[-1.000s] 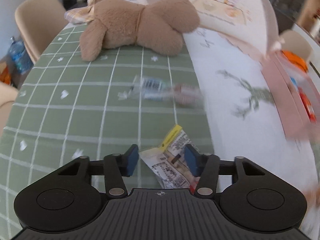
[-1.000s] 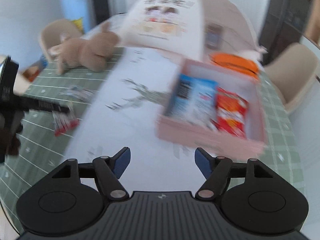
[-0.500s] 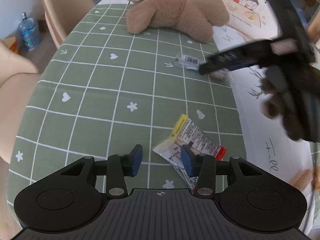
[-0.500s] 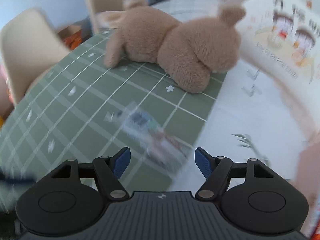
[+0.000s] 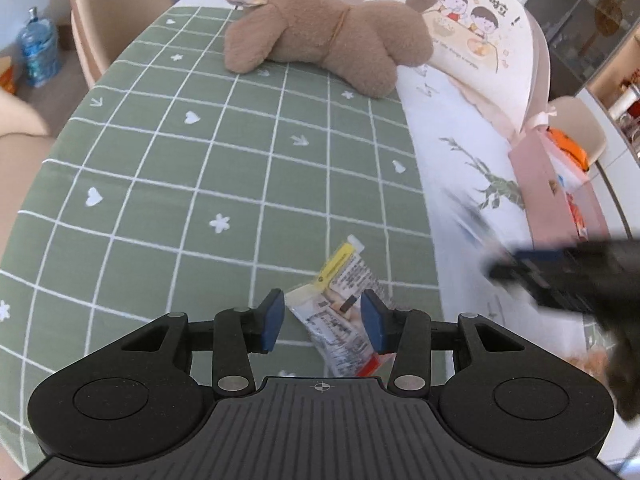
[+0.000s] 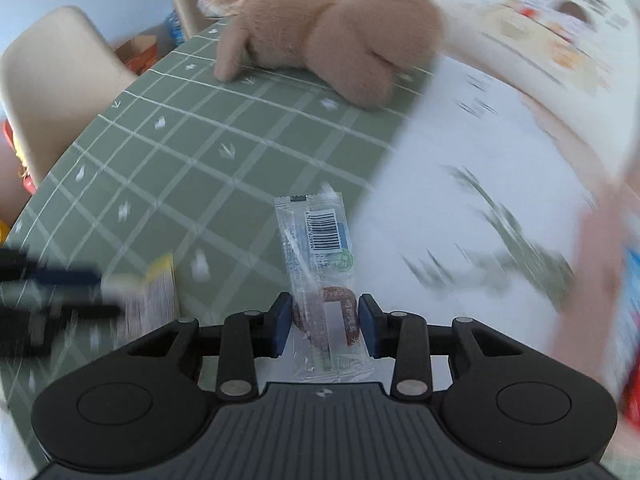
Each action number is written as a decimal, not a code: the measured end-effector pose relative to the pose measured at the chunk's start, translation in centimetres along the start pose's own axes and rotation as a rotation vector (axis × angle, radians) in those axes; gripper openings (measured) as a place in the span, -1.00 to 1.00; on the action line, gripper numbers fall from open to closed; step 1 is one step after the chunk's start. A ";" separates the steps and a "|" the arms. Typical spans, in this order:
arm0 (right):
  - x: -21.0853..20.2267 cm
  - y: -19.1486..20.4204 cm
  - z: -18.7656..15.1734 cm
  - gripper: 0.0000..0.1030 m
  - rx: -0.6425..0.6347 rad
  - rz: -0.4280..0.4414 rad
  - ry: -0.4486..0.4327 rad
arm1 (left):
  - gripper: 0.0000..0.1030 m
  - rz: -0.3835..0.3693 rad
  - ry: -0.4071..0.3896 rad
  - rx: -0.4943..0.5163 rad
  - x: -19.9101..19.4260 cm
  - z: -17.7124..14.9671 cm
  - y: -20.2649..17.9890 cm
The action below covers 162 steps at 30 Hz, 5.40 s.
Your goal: Organize snacks
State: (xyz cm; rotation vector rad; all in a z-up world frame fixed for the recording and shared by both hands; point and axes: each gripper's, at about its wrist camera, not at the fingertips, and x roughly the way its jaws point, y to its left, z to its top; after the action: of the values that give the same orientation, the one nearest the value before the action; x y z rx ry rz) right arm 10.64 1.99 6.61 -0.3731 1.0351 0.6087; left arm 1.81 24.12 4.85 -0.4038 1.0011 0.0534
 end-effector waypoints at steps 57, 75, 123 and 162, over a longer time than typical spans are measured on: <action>-12.5 -14.6 -24.0 0.32 0.472 -0.320 -0.211 | 0.35 0.082 0.030 0.473 4.7 -5.2 -20.4; -13.0 -12.5 -22.7 0.45 0.372 -0.227 -0.224 | -0.61 -0.045 0.138 0.355 6.1 -5.0 -18.6; -11.8 -10.4 -22.7 0.47 0.364 -0.215 -0.155 | -0.36 -0.042 0.017 0.352 2.8 -3.3 -18.1; -11.0 -10.2 -22.4 0.47 0.300 -0.209 -0.158 | 0.25 0.139 0.082 0.358 7.6 -2.7 -18.5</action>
State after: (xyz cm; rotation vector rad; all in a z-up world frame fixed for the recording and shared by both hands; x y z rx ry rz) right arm -2.38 -21.65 5.86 -0.1633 0.9053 0.2847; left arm 7.99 5.01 2.93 -0.0084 1.0939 -0.0173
